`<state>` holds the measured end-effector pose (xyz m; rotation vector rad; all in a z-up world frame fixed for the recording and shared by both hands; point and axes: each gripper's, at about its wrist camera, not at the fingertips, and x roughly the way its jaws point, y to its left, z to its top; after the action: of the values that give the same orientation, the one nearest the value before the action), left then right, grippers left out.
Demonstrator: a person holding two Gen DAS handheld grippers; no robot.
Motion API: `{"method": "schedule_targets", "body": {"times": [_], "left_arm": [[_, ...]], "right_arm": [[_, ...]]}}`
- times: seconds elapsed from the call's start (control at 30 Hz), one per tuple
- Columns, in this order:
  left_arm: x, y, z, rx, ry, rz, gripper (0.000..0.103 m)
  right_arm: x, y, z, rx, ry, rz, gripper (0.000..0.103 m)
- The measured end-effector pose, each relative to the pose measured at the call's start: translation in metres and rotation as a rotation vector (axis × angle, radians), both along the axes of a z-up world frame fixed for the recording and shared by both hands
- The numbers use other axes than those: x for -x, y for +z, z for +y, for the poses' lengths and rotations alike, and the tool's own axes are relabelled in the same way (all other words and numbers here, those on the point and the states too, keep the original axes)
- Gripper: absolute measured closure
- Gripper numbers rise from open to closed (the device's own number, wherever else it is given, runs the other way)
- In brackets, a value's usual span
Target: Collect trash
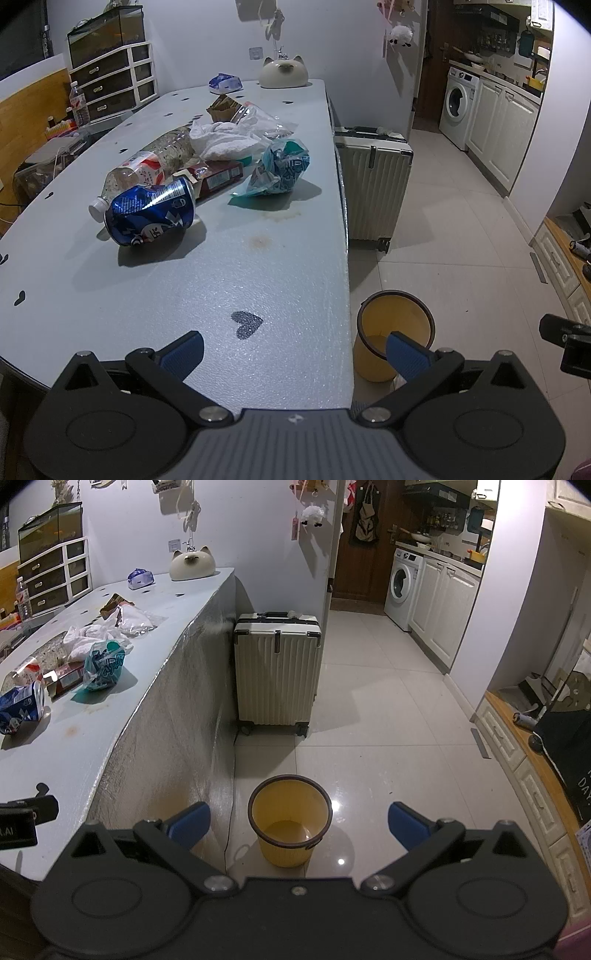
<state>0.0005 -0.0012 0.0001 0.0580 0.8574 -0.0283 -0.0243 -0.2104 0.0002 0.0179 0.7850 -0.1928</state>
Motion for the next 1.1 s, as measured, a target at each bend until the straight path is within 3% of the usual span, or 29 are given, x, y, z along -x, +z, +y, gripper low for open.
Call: {"method": "schedule_targets", "body": {"times": [1.1], "left_arm": [[0.0004,0.0012,0.0006,0.002,0.001,-0.005,0.000]], "right_arm": [[0.0004,0.0015,-0.0009,0.001,0.000,0.000,0.000]]}}
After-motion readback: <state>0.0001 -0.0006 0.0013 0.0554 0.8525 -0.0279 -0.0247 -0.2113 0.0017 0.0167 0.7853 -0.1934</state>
